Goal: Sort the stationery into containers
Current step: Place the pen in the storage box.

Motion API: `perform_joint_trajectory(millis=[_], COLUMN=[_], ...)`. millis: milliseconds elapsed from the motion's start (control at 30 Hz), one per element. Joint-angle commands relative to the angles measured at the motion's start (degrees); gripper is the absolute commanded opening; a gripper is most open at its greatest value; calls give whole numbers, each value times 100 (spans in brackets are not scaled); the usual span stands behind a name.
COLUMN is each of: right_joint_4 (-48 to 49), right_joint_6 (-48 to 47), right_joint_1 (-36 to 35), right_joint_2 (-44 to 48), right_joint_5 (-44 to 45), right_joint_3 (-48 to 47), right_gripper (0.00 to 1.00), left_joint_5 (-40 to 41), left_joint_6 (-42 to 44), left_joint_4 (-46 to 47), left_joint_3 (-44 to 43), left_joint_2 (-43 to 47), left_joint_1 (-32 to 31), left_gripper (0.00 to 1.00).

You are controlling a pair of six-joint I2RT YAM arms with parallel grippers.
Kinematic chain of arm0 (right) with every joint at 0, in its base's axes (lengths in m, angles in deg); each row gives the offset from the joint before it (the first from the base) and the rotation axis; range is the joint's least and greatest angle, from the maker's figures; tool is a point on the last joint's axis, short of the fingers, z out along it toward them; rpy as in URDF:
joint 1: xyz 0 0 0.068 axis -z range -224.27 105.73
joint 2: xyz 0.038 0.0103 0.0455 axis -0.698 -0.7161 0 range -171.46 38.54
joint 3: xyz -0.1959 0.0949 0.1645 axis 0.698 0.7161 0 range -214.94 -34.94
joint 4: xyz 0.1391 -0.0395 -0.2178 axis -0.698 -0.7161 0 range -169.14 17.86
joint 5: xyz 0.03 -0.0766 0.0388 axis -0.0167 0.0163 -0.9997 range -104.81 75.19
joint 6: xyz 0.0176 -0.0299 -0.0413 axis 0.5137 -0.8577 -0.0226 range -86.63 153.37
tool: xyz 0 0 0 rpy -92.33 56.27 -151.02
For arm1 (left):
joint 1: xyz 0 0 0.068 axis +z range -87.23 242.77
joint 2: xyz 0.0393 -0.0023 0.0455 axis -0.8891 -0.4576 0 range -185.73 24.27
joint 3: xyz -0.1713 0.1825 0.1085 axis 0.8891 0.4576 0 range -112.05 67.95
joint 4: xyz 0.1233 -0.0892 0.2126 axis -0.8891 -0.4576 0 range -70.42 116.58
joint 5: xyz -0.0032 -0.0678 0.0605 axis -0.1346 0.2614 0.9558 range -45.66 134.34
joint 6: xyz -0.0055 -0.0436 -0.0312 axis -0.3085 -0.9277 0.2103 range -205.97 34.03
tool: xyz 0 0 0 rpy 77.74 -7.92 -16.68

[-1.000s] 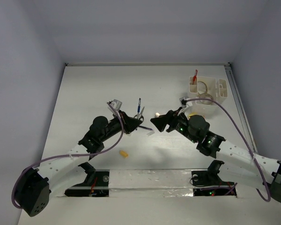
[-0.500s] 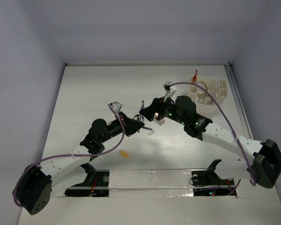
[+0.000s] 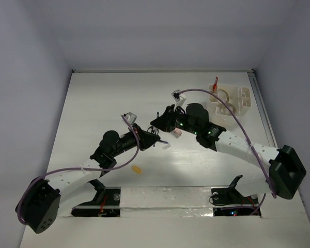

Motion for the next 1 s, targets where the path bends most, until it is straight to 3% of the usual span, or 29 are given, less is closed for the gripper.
perform_joint_trajectory(millis=[0, 33, 133, 167, 267, 467, 667, 967], right_joint_4=[319, 310, 258, 197, 135, -94, -86, 134], right_joint_6=[-70, -69, -113, -148, -306, -973, -1693, -3196], right_joint_1=[99, 100, 310, 389, 776, 1690, 2594, 3053], right_joint_2=[-4, 5, 31, 40, 101, 172, -302, -1646], right_joint_5=[350, 438, 728, 859, 1141, 2098, 3258, 4384], right_joint_3=[-268, -268, -277, -320, -373, -759, -1417, -2710], right_gripper=[4, 0, 0, 0, 0, 0, 0, 0], left_joint_5=[-153, -101, -48, -39, 58, 339, 322, 76], left_joint_6=[147, 199, 411, 463, 657, 903, 833, 684], left_joint_4=[233, 188, 12, -32, -243, -489, -586, -401], left_joint_3=[-1, -36, -89, -89, -98, 51, 51, 148], left_joint_2=[10, 18, 88, 123, 264, 458, 616, 678], left_joint_1=[-6, -6, -6, -6, -6, -6, -58, -111], left_gripper=[0, 0, 25, 41, 63, 87, 90, 90])
